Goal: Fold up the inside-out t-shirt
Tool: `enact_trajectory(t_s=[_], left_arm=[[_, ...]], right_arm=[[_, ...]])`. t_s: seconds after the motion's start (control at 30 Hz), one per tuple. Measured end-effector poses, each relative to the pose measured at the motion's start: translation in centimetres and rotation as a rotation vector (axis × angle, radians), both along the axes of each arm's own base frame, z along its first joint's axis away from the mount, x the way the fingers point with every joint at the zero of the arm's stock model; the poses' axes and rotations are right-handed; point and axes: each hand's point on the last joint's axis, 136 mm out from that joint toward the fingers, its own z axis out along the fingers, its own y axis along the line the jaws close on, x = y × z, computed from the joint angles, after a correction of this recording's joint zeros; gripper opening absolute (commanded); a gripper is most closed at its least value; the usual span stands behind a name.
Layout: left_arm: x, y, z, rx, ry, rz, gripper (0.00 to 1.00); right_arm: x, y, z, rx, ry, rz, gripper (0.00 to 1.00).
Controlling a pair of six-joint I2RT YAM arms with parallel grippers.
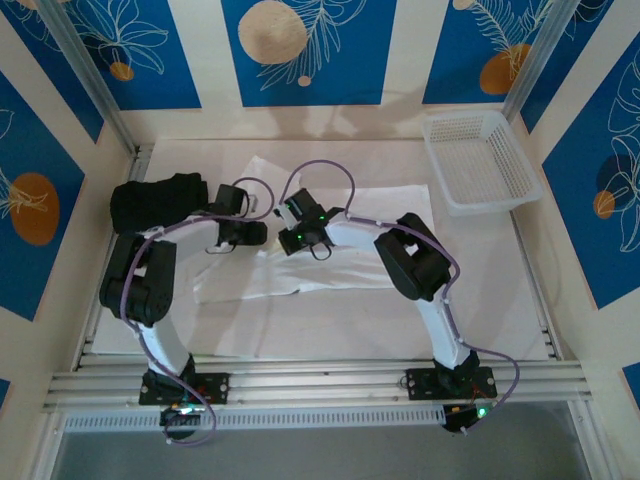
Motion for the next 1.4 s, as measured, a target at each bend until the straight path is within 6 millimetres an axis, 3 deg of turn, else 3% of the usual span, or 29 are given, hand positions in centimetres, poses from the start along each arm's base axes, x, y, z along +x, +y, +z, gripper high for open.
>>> enact_trajectory(t_s=[0.17, 0.43, 0.6, 0.77, 0.97, 1.2, 1.4], left_arm=[[-0.1, 0.1, -0.6, 0.014, 0.023, -0.005, 0.07], [0.3, 0.3, -0.3, 0.025, 0.021, 0.014, 0.0], [1.1, 0.8, 1.5, 0.002, -0.027, 0.054, 0.0], [2.4, 2.0, 3.3, -0.026, -0.087, 0.115, 0.02], [3.5, 3.6, 3.7, -0.041, -0.116, 0.185, 0.09], [3.9, 4.8, 2.0, -0.014, -0.09, 0.243, 0.18], [4.1, 7.2, 2.8, 0.072, -0.136, 0.333, 0.42]], right_arm=[[-0.1, -0.5, 0.7, 0.016, -0.006, -0.016, 0.0], [0.0, -1.3, 2.3, 0.058, -0.033, -0.056, 0.0], [0.4, -2.4, 2.6, 0.084, -0.033, -0.1, 0.0], [1.4, -3.3, 2.7, 0.109, -0.023, -0.157, 0.0], [2.1, -4.3, 2.4, 0.113, 0.019, -0.242, 0.0], [2.7, -5.0, 1.5, 0.075, 0.042, -0.29, 0.06], [0.6, -7.8, 2.3, 0.028, 0.029, -0.303, 0.19]])
